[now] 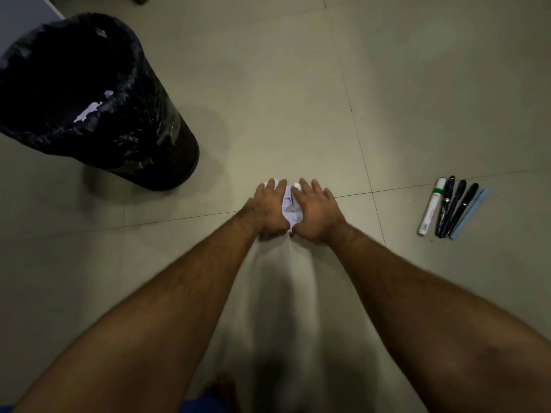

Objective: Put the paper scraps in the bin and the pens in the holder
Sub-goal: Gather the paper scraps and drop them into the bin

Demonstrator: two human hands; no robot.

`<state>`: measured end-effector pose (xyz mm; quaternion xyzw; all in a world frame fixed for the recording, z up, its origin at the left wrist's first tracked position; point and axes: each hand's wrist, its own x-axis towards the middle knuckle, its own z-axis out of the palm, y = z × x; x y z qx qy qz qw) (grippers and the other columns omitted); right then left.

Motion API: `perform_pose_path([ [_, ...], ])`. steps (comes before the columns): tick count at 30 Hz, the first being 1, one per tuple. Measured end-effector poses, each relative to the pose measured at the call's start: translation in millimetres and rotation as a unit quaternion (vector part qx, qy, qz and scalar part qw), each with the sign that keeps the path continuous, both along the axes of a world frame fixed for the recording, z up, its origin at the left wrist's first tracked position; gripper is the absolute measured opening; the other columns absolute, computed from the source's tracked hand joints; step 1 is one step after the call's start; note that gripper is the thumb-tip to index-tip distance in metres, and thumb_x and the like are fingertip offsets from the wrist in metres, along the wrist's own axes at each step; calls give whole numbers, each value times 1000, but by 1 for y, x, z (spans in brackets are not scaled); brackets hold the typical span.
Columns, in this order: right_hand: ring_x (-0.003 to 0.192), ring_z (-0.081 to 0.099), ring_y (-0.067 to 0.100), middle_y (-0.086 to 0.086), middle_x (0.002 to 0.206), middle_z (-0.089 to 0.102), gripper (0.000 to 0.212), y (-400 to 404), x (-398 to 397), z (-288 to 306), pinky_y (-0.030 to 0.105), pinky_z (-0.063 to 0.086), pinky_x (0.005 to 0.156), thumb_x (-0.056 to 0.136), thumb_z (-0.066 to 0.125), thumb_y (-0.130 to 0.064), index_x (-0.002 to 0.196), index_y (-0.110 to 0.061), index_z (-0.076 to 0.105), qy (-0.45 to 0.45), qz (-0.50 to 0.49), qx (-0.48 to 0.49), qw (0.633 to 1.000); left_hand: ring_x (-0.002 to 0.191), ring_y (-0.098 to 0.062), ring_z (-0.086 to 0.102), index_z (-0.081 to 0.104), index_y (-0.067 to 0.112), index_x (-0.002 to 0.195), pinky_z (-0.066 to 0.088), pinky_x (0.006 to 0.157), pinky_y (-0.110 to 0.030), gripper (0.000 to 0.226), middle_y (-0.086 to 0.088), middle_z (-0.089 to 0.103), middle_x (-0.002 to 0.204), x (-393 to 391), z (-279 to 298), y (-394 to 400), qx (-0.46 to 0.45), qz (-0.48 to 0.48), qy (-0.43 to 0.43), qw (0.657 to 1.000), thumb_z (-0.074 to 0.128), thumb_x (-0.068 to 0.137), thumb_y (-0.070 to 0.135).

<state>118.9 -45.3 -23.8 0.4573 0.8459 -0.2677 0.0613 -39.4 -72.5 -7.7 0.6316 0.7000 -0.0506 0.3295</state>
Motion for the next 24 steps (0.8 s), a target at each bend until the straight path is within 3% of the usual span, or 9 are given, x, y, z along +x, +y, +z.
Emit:
perform_pose_path([
  [2, 151, 8, 31, 7, 164, 12, 101, -7, 8, 4, 47, 10, 121, 80, 63, -57, 157, -16, 12, 2, 8, -22, 1000, 151, -29, 8, 7, 12, 156, 17, 122, -44, 115, -11, 13, 163, 6, 0, -9, -12, -27, -22, 999, 66, 70, 61],
  [5, 152, 7, 31, 9, 165, 8, 104, -14, 17, 13, 46, 12, 122, 79, 66, -50, 157, -15, 7, -22, 32, -28, 999, 147, -32, 20, 11, 15, 155, 35, 113, -49, 119, -11, 22, 159, 7, -3, -26, 27, -78, 38, 996, 63, 61, 67],
  [9, 148, 19, 33, 11, 162, 20, 91, -22, 19, 15, 43, 27, 118, 77, 68, -41, 154, -19, 24, -28, 23, 2, 999, 131, -30, 41, 28, 20, 151, 51, 97, -45, 84, -7, 38, 150, 21, -3, -34, 81, -81, 95, 989, 67, 82, 45],
  [12, 124, 47, 32, 9, 140, 49, 57, -28, 15, 24, 38, 44, 95, 82, 64, -40, 136, -24, 52, -17, -14, 63, 998, 115, -29, 56, 49, 17, 138, 51, 93, -39, 54, -6, 55, 133, 28, 1, -30, 73, -56, 106, 990, 65, 87, 26],
  [14, 109, 52, 29, 6, 123, 54, 45, -34, 13, 27, 35, 48, 83, 83, 66, -35, 126, -25, 59, -17, -45, 57, 997, 107, -28, 60, 58, 15, 126, 51, 91, -37, 39, -6, 61, 121, 33, 6, -32, 86, -48, 109, 989, 63, 88, 21],
  [21, 88, 63, 32, 10, 101, 60, 24, -46, 8, 14, 33, 50, 72, 92, 51, -19, 108, -18, 68, 61, -142, -14, 988, 92, -25, 62, 68, 16, 94, 49, 78, -32, 32, -4, 63, 97, 38, 6, -41, 63, -17, 115, 991, 79, 65, 24],
  [24, 86, 63, 31, 10, 94, 65, 20, -46, 2, 13, 29, 43, 66, 87, 53, -15, 95, -16, 70, 62, -154, -20, 986, 93, -29, 63, 70, 7, 95, 46, 77, -31, 20, -12, 66, 100, 38, 12, -38, 54, 23, 90, 994, 70, 77, 14],
])
